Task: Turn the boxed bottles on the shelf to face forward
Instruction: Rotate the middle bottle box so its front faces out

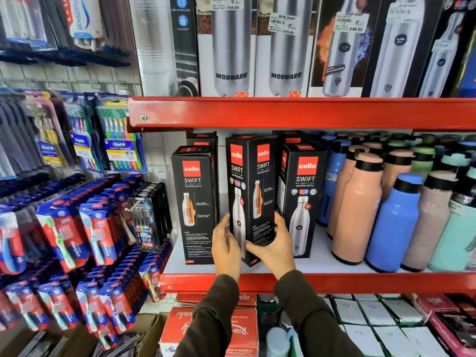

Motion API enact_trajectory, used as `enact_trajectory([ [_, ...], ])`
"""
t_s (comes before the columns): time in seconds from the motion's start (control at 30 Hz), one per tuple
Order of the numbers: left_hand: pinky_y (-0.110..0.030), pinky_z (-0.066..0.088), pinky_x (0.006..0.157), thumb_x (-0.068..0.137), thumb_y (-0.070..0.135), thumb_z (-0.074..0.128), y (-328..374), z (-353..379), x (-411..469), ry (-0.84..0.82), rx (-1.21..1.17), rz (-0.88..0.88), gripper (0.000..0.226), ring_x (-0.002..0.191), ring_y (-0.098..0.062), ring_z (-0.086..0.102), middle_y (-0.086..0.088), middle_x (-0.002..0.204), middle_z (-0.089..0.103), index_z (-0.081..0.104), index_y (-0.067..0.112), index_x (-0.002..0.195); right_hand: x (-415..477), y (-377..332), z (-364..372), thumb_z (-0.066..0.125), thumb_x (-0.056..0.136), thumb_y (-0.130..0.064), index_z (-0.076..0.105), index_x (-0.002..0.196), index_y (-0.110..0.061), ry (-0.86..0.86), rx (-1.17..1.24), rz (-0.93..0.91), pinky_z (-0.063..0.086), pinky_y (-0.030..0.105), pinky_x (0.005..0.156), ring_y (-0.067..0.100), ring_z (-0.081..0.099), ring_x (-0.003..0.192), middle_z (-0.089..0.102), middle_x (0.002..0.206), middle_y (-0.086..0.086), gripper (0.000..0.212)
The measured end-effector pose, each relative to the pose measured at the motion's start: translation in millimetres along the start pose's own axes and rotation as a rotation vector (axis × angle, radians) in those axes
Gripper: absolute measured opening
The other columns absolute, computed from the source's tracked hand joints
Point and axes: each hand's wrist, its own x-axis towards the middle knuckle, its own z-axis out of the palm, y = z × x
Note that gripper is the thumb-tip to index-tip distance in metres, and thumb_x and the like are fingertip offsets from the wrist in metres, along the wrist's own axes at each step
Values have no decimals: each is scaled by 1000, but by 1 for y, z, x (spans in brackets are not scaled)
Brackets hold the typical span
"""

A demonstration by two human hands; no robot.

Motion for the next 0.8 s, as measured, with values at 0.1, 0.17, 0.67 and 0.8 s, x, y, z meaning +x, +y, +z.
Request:
enact_trajectory([
  [0.1, -21, 27, 112, 100, 3, 38, -3, 3, 8, -35, 21, -62, 49, 140, -10, 36, 0, 151, 41, 38, 16, 147, 0, -2, -2, 89, 52, -33, 39, 119, -62, -24, -6, 2, 51, 22, 95, -10, 58, 110, 62, 118, -25, 88],
  [0.17, -20, 29, 108, 101, 7, 39, -5, 5, 13, -35, 59, -100, 47, 137, -14, 41, -5, 149, 46, 38, 13, 147, 1, -3, -3, 87, 53, -35, 35, 120, -66, -54, -9, 14, 49, 23, 98, -12, 55, 113, 59, 121, -27, 91],
  [0.67, -23, 44, 95, 98, 11, 48, -10, -1, 10, 76, 61, -97, 34, 112, -16, 62, -4, 120, 67, 56, 13, 131, 4, 10, -3, 61, 90, -9, 22, 154, -25, -188, -70, 31, 30, 44, 120, 13, 30, 147, 32, 160, -1, 77],
  [0.8, -27, 48, 97, 95, 4, 51, -11, -1, 9, 83, 73, -83, 37, 112, -16, 64, -5, 120, 68, 57, 17, 129, 6, 17, -2, 60, 92, -4, 34, 149, -23, -165, -47, 33, 38, 30, 115, 13, 40, 141, 44, 151, -3, 66],
])
